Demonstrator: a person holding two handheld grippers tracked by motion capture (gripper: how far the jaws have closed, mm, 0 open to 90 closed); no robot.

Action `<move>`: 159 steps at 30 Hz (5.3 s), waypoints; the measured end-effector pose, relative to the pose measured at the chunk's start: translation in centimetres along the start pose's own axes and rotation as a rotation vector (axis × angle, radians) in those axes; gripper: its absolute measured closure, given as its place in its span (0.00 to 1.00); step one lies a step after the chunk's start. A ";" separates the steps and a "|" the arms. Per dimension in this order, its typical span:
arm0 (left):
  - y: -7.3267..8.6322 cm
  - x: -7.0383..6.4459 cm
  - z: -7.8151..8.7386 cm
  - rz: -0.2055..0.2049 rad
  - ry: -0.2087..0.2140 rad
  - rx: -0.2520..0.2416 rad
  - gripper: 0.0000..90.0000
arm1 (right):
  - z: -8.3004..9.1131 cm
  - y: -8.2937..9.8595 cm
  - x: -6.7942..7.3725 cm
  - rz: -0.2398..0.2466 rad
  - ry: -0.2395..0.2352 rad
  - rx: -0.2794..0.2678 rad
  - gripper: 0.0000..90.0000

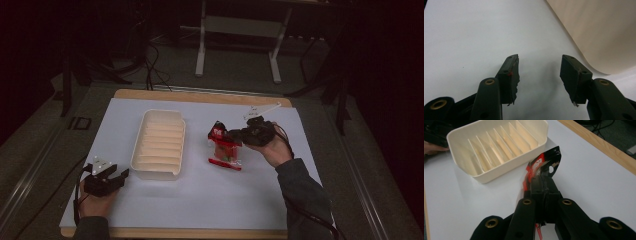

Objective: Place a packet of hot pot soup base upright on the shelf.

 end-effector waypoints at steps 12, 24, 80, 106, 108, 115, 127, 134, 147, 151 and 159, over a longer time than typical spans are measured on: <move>0.0 0.0 0.0 -0.001 0.001 -0.001 0.55 | -0.5 -1.0 1.1 0.040 -0.042 -0.032 0.99; 0.0 0.0 0.0 -0.003 0.005 0.000 0.56 | -0.9 -2.0 2.0 0.066 -0.063 -0.050 0.99; 0.0 0.0 0.0 -0.003 0.011 0.000 0.58 | -5.7 -6.7 7.0 0.169 -0.160 -0.074 0.99; 0.0 0.0 0.0 -0.001 0.013 -0.001 0.57 | -10.0 -8.0 10.4 0.184 -0.232 -0.077 0.99; 0.0 0.0 0.0 -0.001 0.013 -0.002 0.57 | -10.6 -8.1 10.7 0.181 -0.238 -0.074 0.99; 0.0 0.0 0.0 -0.001 0.013 -0.002 0.57 | -11.6 -8.3 11.7 0.181 -0.259 -0.084 0.99; 0.0 0.0 0.1 -0.001 0.014 -0.003 0.57 | -12.9 -8.8 12.7 0.174 -0.274 -0.101 0.99; 0.0 0.0 0.0 -0.003 0.014 -0.002 0.57 | -13.5 -8.6 12.8 0.161 -0.276 -0.107 0.99; 0.0 0.0 0.0 -0.001 0.014 -0.003 0.57 | -14.3 -7.7 12.8 0.134 -0.283 -0.112 0.98; 0.0 0.0 0.0 -0.002 0.014 -0.002 0.57 | -14.4 -7.0 12.4 0.129 -0.277 -0.103 0.98; 0.0 0.0 0.0 -0.001 0.014 -0.001 0.57 | -14.5 -6.1 12.0 0.108 -0.279 -0.098 0.98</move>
Point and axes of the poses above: each handheld gripper's, and its own axes: z roughly backward along the jaws, y roughly out of its underside, x roughly to its left, the point moved 7 cm from there along -z, roughly forward along the jaws, and after that the axes turned 6 degrees about -x, right-handed, at the moved point
